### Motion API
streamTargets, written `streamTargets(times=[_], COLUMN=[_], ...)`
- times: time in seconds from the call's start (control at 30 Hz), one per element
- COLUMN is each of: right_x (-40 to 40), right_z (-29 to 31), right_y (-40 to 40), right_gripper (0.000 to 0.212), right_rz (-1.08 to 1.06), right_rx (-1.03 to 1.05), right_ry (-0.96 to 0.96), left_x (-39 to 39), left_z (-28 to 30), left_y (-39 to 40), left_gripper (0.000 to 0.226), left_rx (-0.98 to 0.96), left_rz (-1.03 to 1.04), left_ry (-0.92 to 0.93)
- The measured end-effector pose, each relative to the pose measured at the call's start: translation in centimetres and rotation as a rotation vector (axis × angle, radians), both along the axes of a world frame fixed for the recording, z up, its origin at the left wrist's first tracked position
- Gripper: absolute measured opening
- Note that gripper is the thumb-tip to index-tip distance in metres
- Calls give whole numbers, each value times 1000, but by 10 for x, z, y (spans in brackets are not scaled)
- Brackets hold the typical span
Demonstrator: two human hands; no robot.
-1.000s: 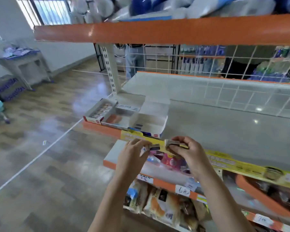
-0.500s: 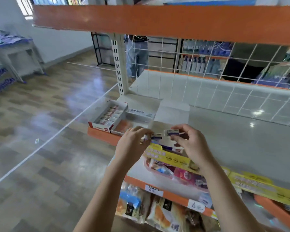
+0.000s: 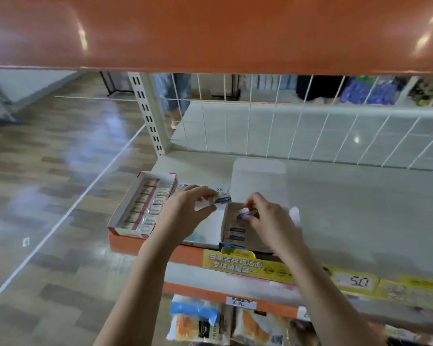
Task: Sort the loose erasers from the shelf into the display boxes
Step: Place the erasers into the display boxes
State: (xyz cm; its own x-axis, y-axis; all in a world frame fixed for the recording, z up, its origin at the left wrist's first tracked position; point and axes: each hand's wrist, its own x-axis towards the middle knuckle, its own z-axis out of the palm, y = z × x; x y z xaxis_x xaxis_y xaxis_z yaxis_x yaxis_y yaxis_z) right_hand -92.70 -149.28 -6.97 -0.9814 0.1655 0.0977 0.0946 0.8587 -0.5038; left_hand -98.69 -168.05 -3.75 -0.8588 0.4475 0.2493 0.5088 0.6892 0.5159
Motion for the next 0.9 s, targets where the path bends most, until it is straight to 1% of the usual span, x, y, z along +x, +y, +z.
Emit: streamTargets(times=[0.17, 0.4, 0.5, 0.7, 0.8, 0.9], right_x=[5, 11, 10, 9, 14, 21], right_z=[-8, -9, -9, -7, -2, 7], right_y=[-12, -15, -15, -19, -17, -6], right_gripper=[21, 22, 20, 22, 24, 22], right_rz=[-90, -119, -103, -88, -84, -124], right_rx=[-49, -164, -157, -107, -82, 29], right_ry=[-19, -15, -7, -32, -46, -1], left_x=[-18, -23, -21, -21, -22, -23], left_z=[4, 0, -1, -4, -3, 1], left_y=[4, 8, 8, 10, 17, 29], left_gripper=[29, 28, 26, 25, 26, 25], left_rx=[6, 66, 61, 75, 17, -68], left_rz=[-140, -219, -254, -273, -286, -306], left_ry=[-76, -165, -184, -153, -89, -32])
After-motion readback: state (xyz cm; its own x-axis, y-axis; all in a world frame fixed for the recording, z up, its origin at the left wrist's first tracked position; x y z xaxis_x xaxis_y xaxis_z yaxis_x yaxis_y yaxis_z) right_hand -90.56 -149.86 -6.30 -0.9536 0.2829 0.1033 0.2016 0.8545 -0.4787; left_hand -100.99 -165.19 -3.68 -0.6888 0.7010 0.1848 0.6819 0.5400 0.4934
